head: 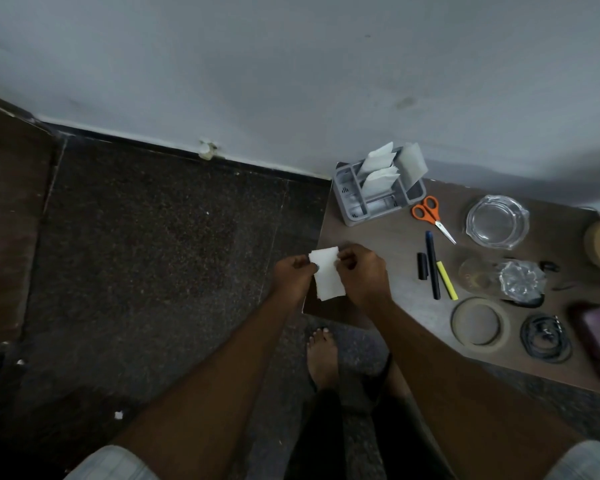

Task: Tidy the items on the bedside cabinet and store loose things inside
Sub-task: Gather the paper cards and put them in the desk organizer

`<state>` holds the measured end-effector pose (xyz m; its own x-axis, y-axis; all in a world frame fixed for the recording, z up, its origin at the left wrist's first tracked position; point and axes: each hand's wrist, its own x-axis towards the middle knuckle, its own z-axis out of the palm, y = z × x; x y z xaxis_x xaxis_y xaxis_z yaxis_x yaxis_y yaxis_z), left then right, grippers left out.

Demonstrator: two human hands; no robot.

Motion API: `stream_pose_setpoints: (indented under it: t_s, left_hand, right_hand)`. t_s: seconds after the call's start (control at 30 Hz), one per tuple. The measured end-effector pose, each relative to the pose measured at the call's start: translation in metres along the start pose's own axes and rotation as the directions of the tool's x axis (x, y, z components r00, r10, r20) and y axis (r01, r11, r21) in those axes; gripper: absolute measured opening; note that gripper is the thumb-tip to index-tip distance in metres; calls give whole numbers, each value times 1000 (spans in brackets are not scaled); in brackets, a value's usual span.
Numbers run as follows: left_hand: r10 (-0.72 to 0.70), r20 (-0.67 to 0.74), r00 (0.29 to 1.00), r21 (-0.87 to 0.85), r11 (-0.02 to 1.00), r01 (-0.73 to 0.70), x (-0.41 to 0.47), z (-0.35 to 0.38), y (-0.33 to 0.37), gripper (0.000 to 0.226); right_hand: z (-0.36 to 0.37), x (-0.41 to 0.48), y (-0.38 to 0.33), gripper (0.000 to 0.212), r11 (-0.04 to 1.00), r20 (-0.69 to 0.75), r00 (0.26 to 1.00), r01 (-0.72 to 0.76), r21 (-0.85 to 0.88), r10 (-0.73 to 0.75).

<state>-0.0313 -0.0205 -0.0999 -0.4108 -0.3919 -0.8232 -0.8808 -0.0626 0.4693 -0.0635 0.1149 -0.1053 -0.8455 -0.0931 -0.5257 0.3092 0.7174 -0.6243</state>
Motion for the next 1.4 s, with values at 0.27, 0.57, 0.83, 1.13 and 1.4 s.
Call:
stream_pose_setpoints:
  t_s: [0.27,0.57,0.83,1.13,1.4]
  left_hand:
    - [68,-86,994,14,998,-67,4,7,6,23]
    - [193,-55,980,124,975,-185,1,8,5,23]
    - [219,-15,976,135,967,-216,-1,8,0,20]
    - [201,14,980,40,979,-201,-8,-3,1,16]
    - [277,101,955,-85,959,-270,-36,1,26,16]
  right_hand:
    - [-7,6,5,14,997,42,997,-68,26,67]
    - [-1,11,3,11,993,25,994,-111,35,110]
    - [-9,7,4,14,993,40,998,-50,110,46]
    - [-33,2,0,33,948,242,967,-153,278,85]
    - [-67,-16,-26,31,840,380,924,-236,488,40]
